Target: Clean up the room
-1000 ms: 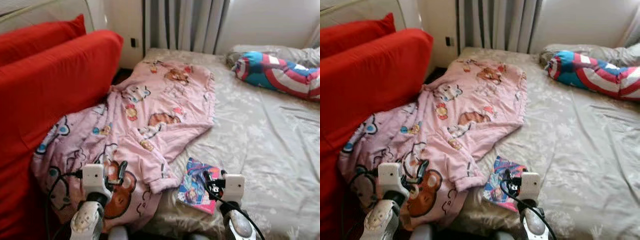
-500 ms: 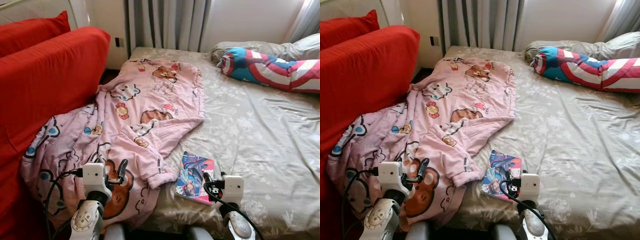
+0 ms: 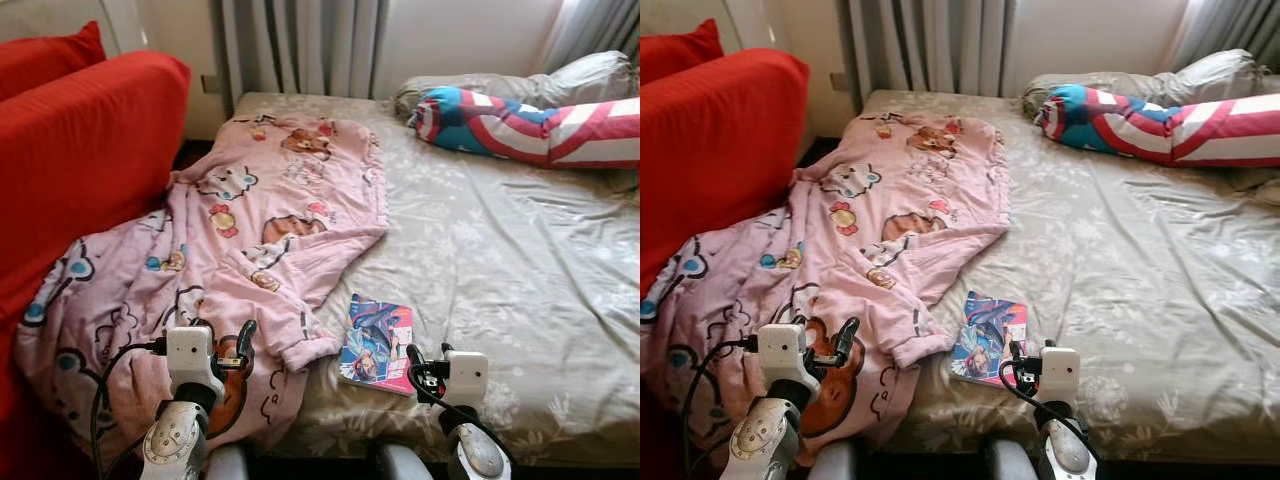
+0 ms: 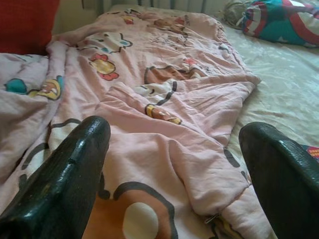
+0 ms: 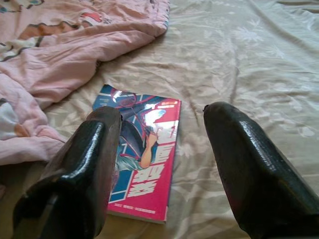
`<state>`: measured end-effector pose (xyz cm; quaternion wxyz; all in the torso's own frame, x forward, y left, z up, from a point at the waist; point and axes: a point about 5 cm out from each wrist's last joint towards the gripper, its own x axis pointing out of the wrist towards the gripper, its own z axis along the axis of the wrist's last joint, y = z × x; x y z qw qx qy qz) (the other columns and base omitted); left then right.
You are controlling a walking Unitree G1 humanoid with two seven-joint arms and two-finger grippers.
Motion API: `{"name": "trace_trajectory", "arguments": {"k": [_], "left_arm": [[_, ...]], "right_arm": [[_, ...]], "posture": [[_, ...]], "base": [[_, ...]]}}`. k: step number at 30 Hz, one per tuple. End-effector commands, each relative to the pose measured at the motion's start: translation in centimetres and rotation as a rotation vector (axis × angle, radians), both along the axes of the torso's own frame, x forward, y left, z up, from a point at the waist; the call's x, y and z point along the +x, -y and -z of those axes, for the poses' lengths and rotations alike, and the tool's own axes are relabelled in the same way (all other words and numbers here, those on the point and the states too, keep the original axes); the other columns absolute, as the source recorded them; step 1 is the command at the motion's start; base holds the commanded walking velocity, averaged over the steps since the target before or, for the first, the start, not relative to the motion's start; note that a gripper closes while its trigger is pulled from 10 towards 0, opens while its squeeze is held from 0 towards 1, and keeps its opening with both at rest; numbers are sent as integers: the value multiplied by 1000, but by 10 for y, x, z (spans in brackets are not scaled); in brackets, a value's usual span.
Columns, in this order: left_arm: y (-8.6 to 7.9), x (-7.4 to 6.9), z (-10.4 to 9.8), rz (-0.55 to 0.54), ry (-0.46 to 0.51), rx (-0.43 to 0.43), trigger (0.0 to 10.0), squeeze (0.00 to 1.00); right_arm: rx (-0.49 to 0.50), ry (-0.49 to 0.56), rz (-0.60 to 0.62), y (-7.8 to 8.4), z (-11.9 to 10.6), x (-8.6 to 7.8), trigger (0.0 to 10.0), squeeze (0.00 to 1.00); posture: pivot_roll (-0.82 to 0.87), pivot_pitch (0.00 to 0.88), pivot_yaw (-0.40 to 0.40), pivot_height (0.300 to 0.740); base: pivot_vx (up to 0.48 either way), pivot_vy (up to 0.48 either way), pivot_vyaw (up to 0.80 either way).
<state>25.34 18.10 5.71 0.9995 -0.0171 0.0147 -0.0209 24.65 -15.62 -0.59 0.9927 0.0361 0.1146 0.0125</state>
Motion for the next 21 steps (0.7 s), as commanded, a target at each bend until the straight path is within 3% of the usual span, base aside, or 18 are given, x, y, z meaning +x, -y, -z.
{"name": "trace_trajectory", "arguments": {"k": [1,5,21], "left_arm": [[0,-1,2,2,-10,5,10000,0],[-1,-1,2,-2,-10,9,10000,0],[0,-1,2,7,-18,12,10000,0]], "right_arm": [[-16,-29,-5,-1,3,0,10000,0],[-30,-26,-12,-2,2,1,10000,0],[-19,-23,-18,-4,2,1,10000,0]], "posture": [[-32,59,-52,617],[-31,60,-52,592],[-32,61,-52,592]], "base": [[0,0,0],[0,0,0],[0,0,0]]}}
